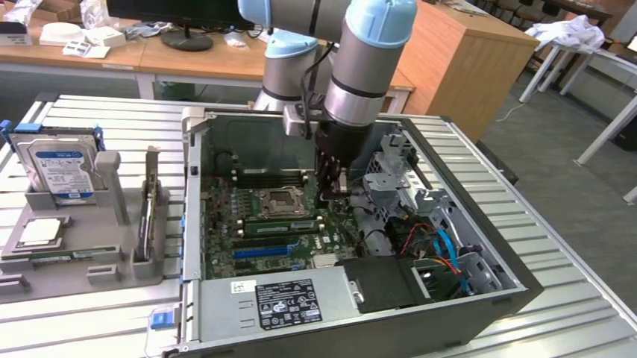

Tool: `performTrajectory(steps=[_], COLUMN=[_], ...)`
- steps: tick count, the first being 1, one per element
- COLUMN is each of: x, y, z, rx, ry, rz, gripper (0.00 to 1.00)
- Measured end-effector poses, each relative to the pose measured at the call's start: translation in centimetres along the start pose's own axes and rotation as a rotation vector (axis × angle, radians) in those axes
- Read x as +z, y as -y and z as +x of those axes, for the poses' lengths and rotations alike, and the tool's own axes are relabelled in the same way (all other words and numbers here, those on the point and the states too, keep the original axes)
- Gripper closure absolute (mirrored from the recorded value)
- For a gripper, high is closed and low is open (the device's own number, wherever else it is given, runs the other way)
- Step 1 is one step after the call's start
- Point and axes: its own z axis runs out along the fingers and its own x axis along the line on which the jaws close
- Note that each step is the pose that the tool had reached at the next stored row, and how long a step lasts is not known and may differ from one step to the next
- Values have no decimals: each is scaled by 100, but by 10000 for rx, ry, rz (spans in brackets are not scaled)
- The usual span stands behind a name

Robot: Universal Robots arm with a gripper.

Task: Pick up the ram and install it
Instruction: 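Press down the ram until it locks into place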

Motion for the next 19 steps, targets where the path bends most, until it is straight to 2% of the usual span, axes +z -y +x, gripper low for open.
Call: performTrajectory(steps=[14, 19], x=[247, 276], y=[16, 17], z=[56, 55], rx=[-11, -13], ry=[2, 1], rz=[4, 3], gripper=[89, 89])
